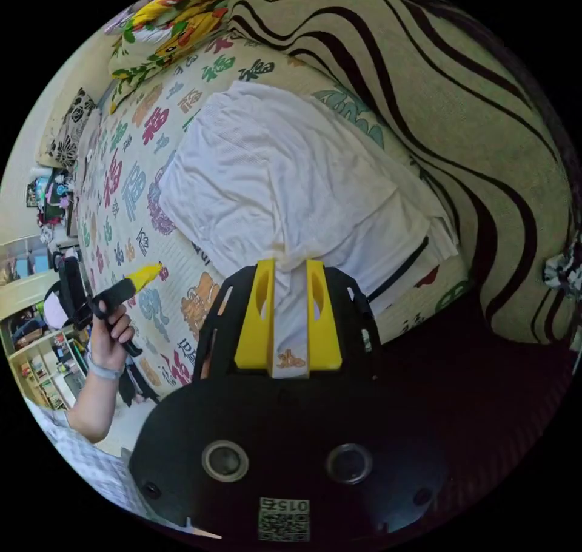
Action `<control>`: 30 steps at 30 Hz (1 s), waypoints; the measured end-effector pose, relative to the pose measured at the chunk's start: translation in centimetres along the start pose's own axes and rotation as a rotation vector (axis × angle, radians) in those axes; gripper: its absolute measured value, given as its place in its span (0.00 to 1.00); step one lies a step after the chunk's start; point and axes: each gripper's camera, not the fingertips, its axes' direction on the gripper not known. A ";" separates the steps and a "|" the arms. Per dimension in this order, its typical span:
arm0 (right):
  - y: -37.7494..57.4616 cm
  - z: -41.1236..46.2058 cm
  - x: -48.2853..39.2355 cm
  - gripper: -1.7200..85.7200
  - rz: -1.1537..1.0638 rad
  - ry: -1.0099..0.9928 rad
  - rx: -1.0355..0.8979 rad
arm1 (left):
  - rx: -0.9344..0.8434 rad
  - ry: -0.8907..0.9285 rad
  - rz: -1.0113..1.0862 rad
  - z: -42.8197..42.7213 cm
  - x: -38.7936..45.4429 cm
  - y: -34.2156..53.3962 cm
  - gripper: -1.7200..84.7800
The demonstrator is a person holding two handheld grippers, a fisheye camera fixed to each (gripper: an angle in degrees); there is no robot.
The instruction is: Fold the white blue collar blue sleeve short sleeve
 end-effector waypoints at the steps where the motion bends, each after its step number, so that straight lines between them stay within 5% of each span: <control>1: 0.5 -0.7 0.9 0.09 0.009 -0.029 -0.001 | -0.027 -0.010 0.018 1.1 0.7 -0.8 0.14; 10: 9.4 -12.7 3.4 0.03 -0.166 -0.367 0.216 | -0.153 -0.128 0.203 9.7 8.6 -4.4 0.15; 13: 12.7 -16.7 1.0 0.03 -0.341 -0.466 0.229 | -0.021 -0.146 0.321 7.9 11.4 -3.3 0.03; 23: 21.8 -27.4 -1.7 0.02 -0.544 -0.747 0.385 | 0.471 -0.410 0.205 -10.6 14.8 7.0 0.01; 27: 25.5 -27.8 -3.3 0.01 -0.579 -0.450 0.358 | 0.468 -0.439 0.174 -11.9 15.1 10.0 0.01; 30: 27.5 -26.1 -1.6 0.01 -0.452 -0.491 0.235 | 0.447 -0.260 0.106 -10.0 13.8 11.9 0.02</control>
